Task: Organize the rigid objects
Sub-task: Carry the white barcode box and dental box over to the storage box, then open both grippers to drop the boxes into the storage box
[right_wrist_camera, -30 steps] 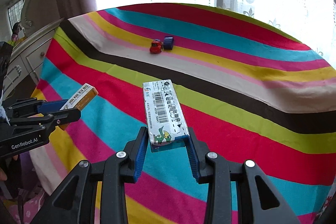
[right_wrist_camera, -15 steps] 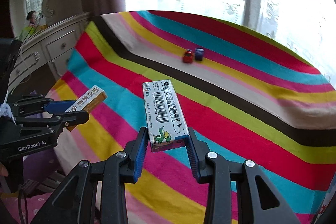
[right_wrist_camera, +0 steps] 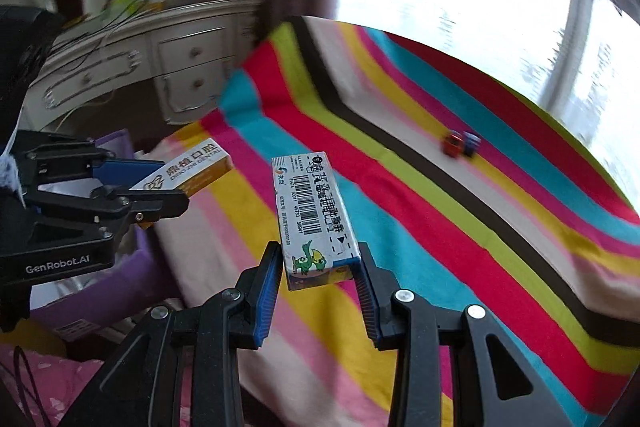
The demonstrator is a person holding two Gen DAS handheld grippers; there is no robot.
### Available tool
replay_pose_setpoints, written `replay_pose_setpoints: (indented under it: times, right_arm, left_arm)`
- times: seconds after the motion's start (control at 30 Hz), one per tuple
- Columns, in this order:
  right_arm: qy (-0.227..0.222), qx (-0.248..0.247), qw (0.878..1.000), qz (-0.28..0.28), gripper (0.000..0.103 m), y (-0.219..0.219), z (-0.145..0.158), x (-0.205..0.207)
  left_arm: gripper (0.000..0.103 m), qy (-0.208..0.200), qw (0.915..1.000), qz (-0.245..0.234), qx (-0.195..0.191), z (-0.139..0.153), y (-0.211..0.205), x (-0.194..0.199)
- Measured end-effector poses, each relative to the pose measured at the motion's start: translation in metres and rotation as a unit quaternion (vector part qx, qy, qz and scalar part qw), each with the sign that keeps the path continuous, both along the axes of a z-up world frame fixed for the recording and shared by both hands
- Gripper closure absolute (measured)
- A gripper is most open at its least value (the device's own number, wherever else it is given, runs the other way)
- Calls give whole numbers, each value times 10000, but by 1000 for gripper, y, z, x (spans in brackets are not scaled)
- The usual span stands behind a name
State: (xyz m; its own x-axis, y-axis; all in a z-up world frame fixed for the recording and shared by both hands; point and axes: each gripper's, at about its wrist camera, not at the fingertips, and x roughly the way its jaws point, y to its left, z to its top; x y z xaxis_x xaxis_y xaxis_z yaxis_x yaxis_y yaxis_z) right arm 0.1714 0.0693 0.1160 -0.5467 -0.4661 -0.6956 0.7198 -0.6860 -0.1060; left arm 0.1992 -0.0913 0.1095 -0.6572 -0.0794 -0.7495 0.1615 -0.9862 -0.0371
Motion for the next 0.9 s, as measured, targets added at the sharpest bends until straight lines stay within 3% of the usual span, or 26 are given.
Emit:
replay_pose_setpoints:
  times: [0.3, 0.43, 0.67, 0.9]
  right_arm:
    - [77, 164, 9956, 917, 66, -62, 5, 36]
    - [-91, 147, 9908, 1340, 66, -88, 4, 50]
    - [-543, 51, 9749, 2158, 66, -136, -1, 84]
    - [-785, 298, 9537, 2888, 65, -185, -24, 123]
  left_arm:
    - [69, 32, 9959, 894, 165, -6, -60, 62]
    - [69, 1, 9909, 1324, 237, -13, -85, 86]
    - [69, -124, 9710, 2378, 193, -28, -143, 131]
    - [68, -352, 9548, 2946, -165, -40, -170, 155]
